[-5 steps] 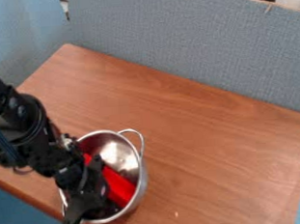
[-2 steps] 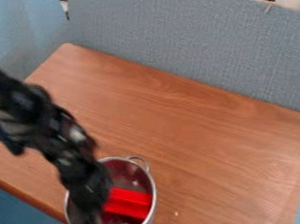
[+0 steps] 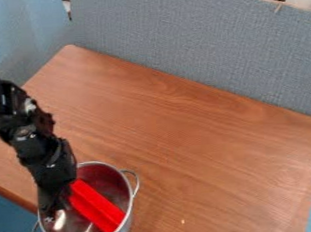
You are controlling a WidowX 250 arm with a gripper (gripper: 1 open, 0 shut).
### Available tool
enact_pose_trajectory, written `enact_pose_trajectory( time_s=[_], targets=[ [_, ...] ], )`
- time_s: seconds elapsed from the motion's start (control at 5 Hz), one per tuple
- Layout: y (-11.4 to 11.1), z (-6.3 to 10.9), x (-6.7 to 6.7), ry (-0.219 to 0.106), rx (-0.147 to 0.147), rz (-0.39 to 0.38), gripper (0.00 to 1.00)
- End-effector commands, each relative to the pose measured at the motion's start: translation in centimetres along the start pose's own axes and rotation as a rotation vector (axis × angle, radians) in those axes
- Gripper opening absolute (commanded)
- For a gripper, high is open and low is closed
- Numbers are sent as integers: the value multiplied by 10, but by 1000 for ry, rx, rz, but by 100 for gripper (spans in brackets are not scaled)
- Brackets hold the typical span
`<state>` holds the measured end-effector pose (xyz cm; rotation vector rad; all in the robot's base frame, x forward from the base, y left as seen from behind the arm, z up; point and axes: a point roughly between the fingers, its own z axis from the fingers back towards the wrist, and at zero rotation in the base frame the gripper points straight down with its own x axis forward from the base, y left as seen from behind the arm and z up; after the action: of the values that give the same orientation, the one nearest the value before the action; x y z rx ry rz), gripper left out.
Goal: Put the red object in the metal pot
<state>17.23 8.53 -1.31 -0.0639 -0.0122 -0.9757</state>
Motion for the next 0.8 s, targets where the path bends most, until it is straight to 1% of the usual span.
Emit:
enact_pose_trajectory(
  time_s=[0.0,0.2,0.4,0.6],
  targets=[
    [9,10,5,-6,18,-57,0],
    [3,-2,3,-29,24,42,0],
    [-5,-15,2,-49,17,137,100],
    [-5,-28,2,-53,21,244,100]
  ],
)
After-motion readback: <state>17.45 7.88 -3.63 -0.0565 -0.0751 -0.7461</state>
